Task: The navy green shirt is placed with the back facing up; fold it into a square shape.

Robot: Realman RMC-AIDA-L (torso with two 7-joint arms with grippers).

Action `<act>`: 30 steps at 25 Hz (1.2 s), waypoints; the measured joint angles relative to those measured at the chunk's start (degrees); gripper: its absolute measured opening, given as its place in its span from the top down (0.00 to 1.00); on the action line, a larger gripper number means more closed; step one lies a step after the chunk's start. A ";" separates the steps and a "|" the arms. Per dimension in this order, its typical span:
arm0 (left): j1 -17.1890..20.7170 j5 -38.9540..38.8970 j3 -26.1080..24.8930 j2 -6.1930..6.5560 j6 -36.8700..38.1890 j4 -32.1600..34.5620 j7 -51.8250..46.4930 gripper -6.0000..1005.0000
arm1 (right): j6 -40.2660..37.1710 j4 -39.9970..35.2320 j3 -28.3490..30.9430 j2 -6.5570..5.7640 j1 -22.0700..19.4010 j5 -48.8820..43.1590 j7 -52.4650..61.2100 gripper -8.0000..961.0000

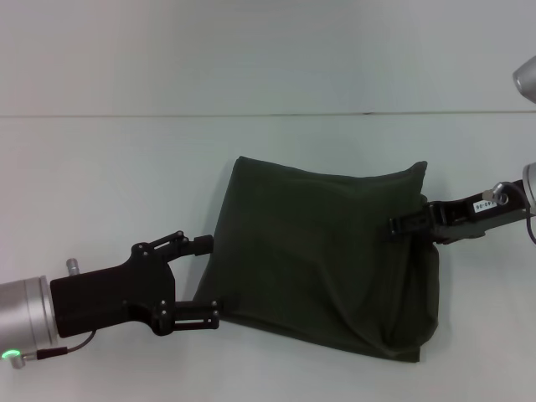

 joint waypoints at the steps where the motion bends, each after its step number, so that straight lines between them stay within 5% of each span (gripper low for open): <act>1: 0.00 0.00 0.00 0.00 -0.03 0.01 -0.02 0.06 | 0.21 0.23 -0.01 0.00 0.01 0.02 -0.18 0.05; 11: -0.04 0.00 0.00 0.00 -0.28 0.01 -0.09 0.06 | 1.25 1.17 0.06 0.83 0.48 0.39 -1.43 0.05; 25: -0.28 0.00 0.00 0.00 -0.36 0.01 -0.09 0.06 | 1.78 1.41 -0.02 0.40 0.58 -0.61 -1.43 0.44; 30: -0.36 0.00 0.00 0.00 -0.35 0.01 -0.16 0.06 | 1.82 1.41 -0.06 0.41 0.55 -0.61 -1.45 0.69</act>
